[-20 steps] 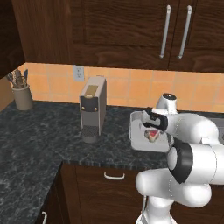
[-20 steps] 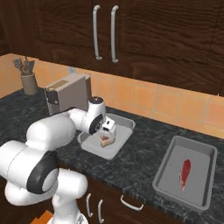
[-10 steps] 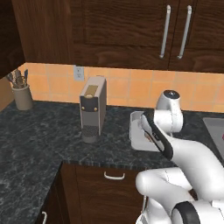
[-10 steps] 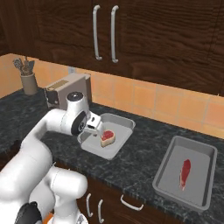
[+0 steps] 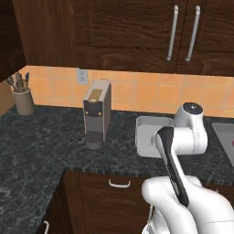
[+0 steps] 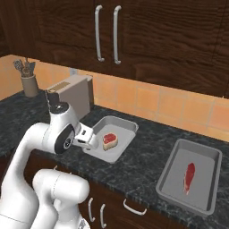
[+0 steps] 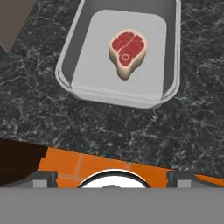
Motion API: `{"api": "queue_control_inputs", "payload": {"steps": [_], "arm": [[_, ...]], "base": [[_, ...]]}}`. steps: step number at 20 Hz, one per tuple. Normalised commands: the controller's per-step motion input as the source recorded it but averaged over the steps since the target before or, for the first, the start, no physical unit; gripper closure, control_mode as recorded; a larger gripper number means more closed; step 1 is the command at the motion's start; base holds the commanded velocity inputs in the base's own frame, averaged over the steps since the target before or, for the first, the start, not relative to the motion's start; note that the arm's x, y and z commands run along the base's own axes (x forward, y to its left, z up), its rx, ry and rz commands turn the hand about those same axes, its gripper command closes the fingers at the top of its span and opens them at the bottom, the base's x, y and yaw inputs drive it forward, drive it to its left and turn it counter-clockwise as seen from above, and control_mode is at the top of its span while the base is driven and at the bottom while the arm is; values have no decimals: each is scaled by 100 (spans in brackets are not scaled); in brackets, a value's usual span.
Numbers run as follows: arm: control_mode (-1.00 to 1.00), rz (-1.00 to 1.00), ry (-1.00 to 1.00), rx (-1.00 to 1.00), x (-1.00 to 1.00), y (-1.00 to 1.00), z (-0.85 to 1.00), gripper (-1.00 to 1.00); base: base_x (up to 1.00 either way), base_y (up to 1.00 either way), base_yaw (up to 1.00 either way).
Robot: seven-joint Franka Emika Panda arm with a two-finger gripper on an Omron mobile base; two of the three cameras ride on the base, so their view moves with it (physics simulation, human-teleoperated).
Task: Place one avocado and one steak in each tupperware on the nearby counter, to pack two identical lunches.
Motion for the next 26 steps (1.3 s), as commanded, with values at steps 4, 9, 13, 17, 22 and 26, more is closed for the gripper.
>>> {"api": "queue_control_inputs", "payload": {"steps": [4,9,13,17,22,26], "arm": [[-100,2,10,-2,-11,28,-8,-100],[-100,0,-1,3,-51,0,-4,-100],[100,0,-4,3,-23,0,0,-100],[100,0,0,0,0,0,0,-100],[100,0,0,0,0,0,0,-100],[100,0,0,0,0,0,0,-100]], "base": [[0,0,0],[0,0,0],[-75,-7,-14],[-85,-5,-56],[-44,-8,-69],[-4,-43,-74]]}}
